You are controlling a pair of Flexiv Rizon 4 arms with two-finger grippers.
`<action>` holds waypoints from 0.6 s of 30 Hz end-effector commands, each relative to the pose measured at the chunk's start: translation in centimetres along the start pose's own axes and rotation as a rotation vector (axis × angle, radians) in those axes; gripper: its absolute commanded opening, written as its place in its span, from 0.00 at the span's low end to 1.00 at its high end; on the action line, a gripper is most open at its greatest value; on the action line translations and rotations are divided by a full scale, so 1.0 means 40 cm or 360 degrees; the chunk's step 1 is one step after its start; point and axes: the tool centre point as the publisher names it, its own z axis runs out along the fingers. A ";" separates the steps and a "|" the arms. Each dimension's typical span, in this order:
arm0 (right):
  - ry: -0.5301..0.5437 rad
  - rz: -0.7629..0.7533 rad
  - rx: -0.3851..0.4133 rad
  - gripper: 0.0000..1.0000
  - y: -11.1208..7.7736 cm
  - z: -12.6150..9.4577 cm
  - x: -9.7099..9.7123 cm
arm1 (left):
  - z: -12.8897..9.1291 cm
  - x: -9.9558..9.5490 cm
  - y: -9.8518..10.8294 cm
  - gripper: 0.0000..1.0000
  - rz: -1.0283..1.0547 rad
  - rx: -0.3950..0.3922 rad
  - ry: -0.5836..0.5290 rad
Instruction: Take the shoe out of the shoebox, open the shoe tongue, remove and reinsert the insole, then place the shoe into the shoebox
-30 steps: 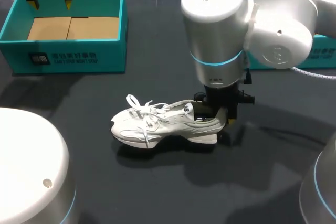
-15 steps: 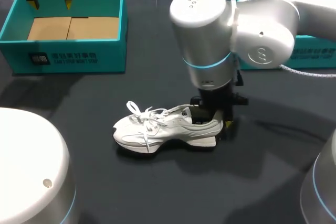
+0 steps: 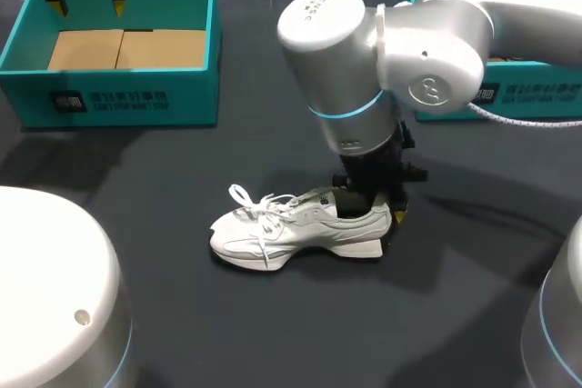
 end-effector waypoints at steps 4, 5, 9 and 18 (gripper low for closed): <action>-0.0139 0.0439 0.0005 0.00 -0.002 0.013 0.032 | 0.000 0.000 0.000 1.00 0.0000 -0.0001 -0.0001; -0.0135 0.0441 0.0007 0.00 -0.002 0.014 0.033 | 0.000 0.000 0.000 1.00 0.0000 -0.0001 -0.0001; -0.0130 0.0438 0.0011 0.00 0.001 0.020 0.037 | 0.000 0.000 0.000 1.00 0.0000 -0.0001 -0.0001; -0.0111 0.0437 0.0030 0.09 -0.008 0.029 0.031 | 0.000 0.000 0.000 1.00 0.0000 -0.0001 -0.0001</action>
